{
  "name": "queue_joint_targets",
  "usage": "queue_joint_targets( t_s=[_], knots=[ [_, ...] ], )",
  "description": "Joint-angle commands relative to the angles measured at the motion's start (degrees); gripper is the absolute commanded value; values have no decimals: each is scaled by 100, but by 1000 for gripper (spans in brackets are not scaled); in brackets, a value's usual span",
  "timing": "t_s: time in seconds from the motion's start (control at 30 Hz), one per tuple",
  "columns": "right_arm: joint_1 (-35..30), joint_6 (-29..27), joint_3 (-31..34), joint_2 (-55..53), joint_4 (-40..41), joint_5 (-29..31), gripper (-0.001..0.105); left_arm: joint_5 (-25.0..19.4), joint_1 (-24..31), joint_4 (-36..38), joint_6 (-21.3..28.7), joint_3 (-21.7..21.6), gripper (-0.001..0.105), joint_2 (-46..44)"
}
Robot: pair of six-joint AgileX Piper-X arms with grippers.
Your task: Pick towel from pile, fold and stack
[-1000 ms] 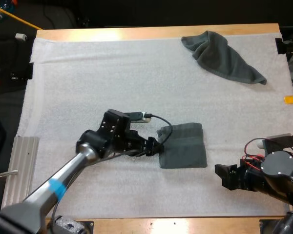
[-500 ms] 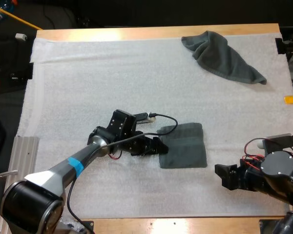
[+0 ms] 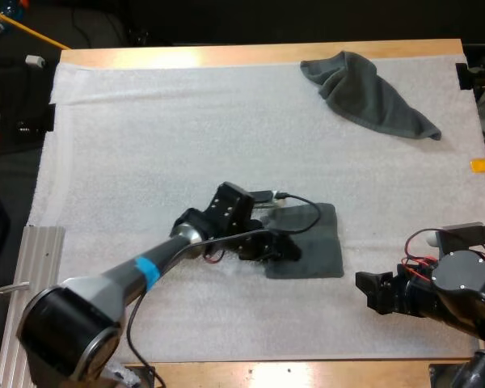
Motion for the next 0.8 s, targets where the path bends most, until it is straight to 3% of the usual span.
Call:
queue_joint_targets(
  t_s=[0.0,0.07,0.17,0.37,0.43,0.47,0.77],
  knots=[
    [22,59,-47,-18,10,39,71,17,-109,22,-129,-105,68,124],
    [22,83,-47,-18,10,39,71,142,-165,24,-157,-235,67,217],
    [22,82,-47,-18,10,39,71,249,-187,27,-166,-330,58,274],
    [22,82,-47,-18,10,39,71,334,-159,223,-127,-331,21,274],
    [22,82,-47,-18,10,39,71,218,-136,423,41,-331,5,274],
    [22,82,-47,-18,10,39,71,143,-118,518,160,-335,2,267],
    [22,109,-47,-18,10,39,71,-856,575,2005,1643,-353,0,19]
  ],
)
